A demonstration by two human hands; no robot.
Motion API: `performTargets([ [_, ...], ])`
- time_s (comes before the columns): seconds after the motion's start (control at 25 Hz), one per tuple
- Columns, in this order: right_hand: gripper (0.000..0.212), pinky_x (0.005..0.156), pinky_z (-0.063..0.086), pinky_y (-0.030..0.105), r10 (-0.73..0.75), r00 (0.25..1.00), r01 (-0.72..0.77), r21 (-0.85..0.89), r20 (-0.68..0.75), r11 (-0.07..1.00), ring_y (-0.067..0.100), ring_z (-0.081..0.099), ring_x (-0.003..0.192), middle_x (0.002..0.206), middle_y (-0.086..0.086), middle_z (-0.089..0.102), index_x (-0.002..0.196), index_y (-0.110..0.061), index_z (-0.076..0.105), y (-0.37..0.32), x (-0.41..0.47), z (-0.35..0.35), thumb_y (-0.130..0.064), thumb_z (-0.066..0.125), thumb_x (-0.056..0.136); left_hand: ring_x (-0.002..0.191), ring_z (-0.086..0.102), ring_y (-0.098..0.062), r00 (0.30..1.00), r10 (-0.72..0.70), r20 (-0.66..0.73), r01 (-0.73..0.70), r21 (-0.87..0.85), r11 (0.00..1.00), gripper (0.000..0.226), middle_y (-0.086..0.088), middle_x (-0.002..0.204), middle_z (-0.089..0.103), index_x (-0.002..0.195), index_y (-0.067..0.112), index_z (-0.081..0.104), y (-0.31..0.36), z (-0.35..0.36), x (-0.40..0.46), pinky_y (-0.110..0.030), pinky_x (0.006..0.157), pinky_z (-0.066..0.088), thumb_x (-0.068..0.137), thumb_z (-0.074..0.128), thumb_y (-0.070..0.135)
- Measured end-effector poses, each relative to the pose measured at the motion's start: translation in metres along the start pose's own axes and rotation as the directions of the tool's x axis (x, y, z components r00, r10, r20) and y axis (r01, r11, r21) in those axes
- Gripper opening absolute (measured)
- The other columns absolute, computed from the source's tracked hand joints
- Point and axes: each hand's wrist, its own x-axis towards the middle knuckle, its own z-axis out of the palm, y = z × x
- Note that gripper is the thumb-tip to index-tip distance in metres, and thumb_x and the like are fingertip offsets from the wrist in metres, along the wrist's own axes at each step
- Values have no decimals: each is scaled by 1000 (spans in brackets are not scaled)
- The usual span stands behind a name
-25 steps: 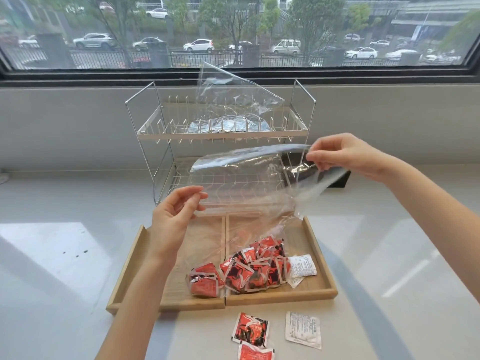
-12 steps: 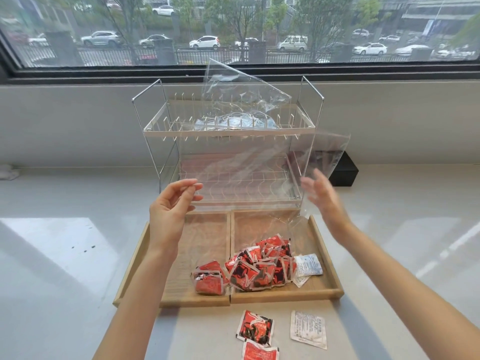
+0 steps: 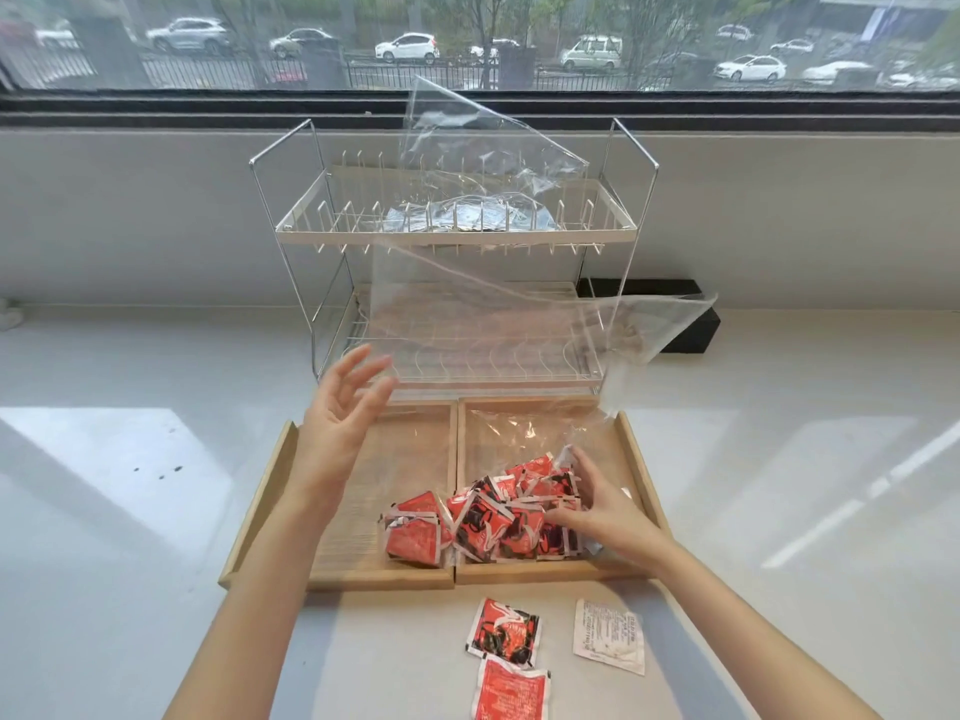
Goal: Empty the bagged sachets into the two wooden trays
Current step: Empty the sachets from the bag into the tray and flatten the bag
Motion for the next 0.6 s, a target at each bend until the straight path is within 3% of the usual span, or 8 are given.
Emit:
performTargets([
  [0.08,86,98,29,19,-3,1000,1,-85,-24,996,27,39,132,154,4,20,145,-22,6,4,1,1,-15,64,83,119,47,-10,986,-154,60,140,192,971,65,2,139,44,137,22,30,-21,-1,-13,-26,99,38,80,61,24],
  [0.16,81,95,28,17,-12,999,8,-94,-46,996,25,37,133,151,4,26,145,-20,11,5,0,2,-14,62,84,132,35,-17,937,-332,105,281,338,898,84,-3,149,30,144,20,11,-46,-1,-28,-34,108,31,78,64,25],
  [0.24,75,94,28,11,-20,999,15,-112,-45,994,15,40,129,144,-1,37,144,-19,16,6,-3,3,-14,61,85,127,42,-20,878,-462,128,379,405,832,89,-10,146,34,144,17,4,-66,-2,-41,-33,107,33,79,66,20],
  [0.28,72,90,29,4,-24,999,20,-136,-29,990,12,44,123,134,-6,42,143,-19,19,5,-5,4,-15,61,85,115,52,-19,856,-496,142,406,409,817,87,-10,138,43,144,16,7,-71,-1,-46,-28,100,39,79,65,17],
  [0.32,71,84,33,-1,-30,1000,28,-167,-6,986,9,48,116,125,-9,46,142,-20,21,5,-7,4,-15,62,84,100,59,-14,845,-512,156,418,405,813,82,-6,126,53,143,15,11,-75,0,-50,-19,88,44,80,64,13],
  [0.4,68,78,39,8,-54,998,57,-248,20,967,12,56,109,115,-9,53,138,-23,25,7,-8,6,-16,64,82,86,59,-7,848,-501,171,404,404,821,76,2,104,56,141,14,17,-80,-1,-53,-9,73,45,81,62,8],
  [0.52,59,80,40,17,-84,996,84,-299,14,950,10,57,101,119,-1,58,131,-21,33,6,-7,9,-15,64,82,98,61,-18,847,-490,207,367,438,821,82,-3,111,55,142,17,12,-89,-6,-52,-23,88,44,79,65,10],
  [0.6,57,81,38,16,-114,993,106,-307,-10,946,5,52,98,123,0,56,131,-19,34,1,-6,11,-13,63,83,93,64,-16,858,-469,211,337,459,822,80,-3,109,58,141,19,15,-91,-8,-54,-25,87,48,79,65,10],
])
